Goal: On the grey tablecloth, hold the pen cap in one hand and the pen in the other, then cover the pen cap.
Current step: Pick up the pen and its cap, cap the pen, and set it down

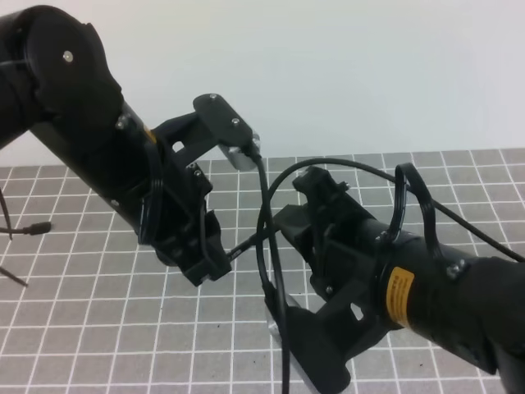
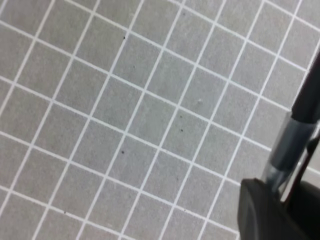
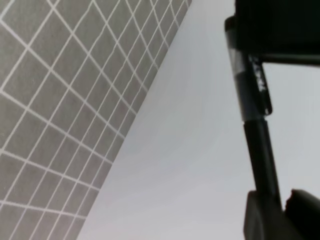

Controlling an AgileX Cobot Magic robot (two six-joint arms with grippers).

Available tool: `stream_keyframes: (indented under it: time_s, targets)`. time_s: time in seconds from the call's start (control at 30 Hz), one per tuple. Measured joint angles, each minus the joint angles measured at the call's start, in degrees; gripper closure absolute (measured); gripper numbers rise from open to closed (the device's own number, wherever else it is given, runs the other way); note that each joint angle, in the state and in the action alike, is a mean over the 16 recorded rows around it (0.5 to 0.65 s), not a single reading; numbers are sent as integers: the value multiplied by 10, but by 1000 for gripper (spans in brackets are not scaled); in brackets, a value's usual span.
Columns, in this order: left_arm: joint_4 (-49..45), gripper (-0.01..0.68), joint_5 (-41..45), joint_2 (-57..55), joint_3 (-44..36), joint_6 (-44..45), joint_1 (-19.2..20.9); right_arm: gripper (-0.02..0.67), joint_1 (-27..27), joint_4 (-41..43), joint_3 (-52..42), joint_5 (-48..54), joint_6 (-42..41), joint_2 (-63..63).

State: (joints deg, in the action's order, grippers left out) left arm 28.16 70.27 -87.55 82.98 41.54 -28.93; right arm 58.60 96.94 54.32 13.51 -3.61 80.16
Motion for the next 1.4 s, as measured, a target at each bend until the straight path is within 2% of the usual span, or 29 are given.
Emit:
stream_keyframes:
  time_s: [0.57,1.03,1.13,1.23,1.4]
  targets:
    - [3,658,26,0,31,0,0,596,11,-9,2,31,8,19]
    - [-61,426,27,2,31,-35,0,597,16,-31,2,41,8,22]
    - [-87,437,21,6,31,-53,0,597,14,-66,0,53,12,21]
    - [-114,481,13,14,31,-75,0,597,4,-114,-4,67,36,21]
    - [-144,582,-9,37,30,-114,0,597,-36,-199,-15,82,146,19]
